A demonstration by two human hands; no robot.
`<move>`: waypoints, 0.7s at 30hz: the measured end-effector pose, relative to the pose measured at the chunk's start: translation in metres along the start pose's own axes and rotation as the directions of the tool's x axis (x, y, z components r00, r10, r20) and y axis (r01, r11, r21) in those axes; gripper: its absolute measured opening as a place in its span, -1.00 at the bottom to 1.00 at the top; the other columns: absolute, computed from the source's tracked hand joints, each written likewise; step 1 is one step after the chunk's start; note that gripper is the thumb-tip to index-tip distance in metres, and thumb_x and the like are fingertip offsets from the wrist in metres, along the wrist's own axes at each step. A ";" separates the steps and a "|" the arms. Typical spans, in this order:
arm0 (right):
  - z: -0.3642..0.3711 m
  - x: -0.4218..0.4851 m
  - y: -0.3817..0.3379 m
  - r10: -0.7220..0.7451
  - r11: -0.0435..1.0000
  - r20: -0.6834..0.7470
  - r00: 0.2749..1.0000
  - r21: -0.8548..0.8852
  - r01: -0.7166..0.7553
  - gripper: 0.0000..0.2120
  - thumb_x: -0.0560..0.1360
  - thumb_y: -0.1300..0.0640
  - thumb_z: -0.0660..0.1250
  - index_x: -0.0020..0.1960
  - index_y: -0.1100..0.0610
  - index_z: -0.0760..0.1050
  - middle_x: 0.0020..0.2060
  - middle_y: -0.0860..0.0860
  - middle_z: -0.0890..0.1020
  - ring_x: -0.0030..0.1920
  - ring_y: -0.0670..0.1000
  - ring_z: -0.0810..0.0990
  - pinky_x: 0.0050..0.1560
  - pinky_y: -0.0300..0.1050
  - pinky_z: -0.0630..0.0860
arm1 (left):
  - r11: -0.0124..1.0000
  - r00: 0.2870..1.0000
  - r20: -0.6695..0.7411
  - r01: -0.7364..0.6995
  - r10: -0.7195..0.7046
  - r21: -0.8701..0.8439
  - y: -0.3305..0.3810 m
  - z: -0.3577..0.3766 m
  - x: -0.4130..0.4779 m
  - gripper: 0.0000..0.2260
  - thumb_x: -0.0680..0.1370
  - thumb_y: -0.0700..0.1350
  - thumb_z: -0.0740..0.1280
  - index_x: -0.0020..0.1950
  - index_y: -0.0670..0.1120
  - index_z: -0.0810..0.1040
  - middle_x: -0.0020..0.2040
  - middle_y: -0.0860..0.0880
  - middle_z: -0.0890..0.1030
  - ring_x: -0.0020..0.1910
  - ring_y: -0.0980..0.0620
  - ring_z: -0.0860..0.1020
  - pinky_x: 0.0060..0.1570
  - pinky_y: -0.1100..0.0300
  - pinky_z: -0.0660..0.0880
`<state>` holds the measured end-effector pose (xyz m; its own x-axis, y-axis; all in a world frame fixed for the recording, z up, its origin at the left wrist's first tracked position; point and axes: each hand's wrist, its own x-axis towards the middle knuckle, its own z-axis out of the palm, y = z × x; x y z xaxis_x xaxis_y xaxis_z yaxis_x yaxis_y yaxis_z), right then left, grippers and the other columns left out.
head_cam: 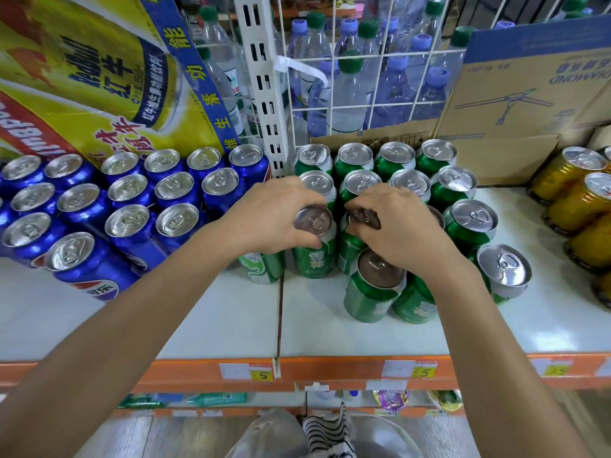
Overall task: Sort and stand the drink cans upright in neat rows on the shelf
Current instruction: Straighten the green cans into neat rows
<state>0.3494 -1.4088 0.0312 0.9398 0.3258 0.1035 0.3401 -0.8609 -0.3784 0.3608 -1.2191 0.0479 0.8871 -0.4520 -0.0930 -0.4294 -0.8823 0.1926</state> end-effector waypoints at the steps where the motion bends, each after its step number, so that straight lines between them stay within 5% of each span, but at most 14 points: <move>1: 0.001 -0.001 0.000 0.001 1.000 -0.006 1.000 0.003 -0.001 -0.74 0.47 0.10 0.37 0.15 0.11 0.58 0.11 0.08 0.57 0.12 0.17 0.48 0.19 -0.06 0.33 | 1.000 1.000 -0.006 -0.004 0.004 0.000 0.000 0.001 -0.002 -0.44 0.39 0.18 0.44 0.37 0.12 0.43 0.14 -0.03 0.48 0.16 -0.05 0.45 0.11 0.03 0.42; 7: 0.000 -0.019 -0.004 -0.005 0.998 -0.137 0.991 0.058 0.013 -0.73 0.46 0.16 0.39 0.16 0.10 0.58 0.13 0.05 0.58 0.17 0.15 0.48 0.21 -0.05 0.37 | 0.996 0.997 -0.074 -0.010 0.003 -0.083 -0.020 -0.006 -0.031 -0.41 0.40 0.20 0.41 0.40 0.10 0.40 0.25 0.01 0.45 0.24 0.01 0.37 0.21 0.13 0.33; 12: -0.011 -0.044 -0.013 -0.041 0.993 -0.090 0.995 0.103 0.051 -0.83 0.45 0.15 0.41 0.04 0.06 0.65 -0.04 0.00 0.66 -0.06 0.02 0.56 0.02 -0.07 0.48 | 0.993 0.979 0.166 0.117 -0.119 0.023 -0.040 -0.002 -0.054 -0.29 0.40 0.10 0.47 0.47 0.20 0.19 0.33 0.08 0.32 0.23 0.05 0.40 0.07 0.17 0.37; 15: -0.008 -0.045 -0.016 -0.034 0.999 0.021 0.999 0.042 0.034 -0.83 0.48 0.09 0.36 0.06 0.01 0.64 -0.01 -0.05 0.65 0.04 0.02 0.51 0.03 -0.10 0.44 | 0.990 0.988 0.090 0.131 -0.127 -0.047 -0.043 0.005 -0.055 -0.37 0.40 -0.01 0.50 0.38 0.21 0.28 0.21 0.05 0.38 -0.01 0.07 0.45 -0.07 0.14 0.39; 21: -0.006 -0.041 -0.015 -0.015 0.999 0.056 0.998 0.050 0.012 -0.82 0.49 0.07 0.36 0.07 -0.01 0.62 -0.02 -0.06 0.65 0.09 0.01 0.48 0.08 -0.09 0.43 | 0.987 0.987 0.015 0.158 -0.158 -0.030 -0.034 0.007 -0.063 -0.42 0.22 0.25 0.52 0.17 0.19 0.41 -0.05 0.13 0.42 -0.06 0.08 0.43 -0.09 0.13 0.37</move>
<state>0.3059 -1.4113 0.0382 0.9313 0.3598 0.0573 0.3492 -0.8364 -0.4224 0.3181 -1.1612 0.0408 0.9412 -0.3091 -0.1367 -0.2784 -0.9384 0.2047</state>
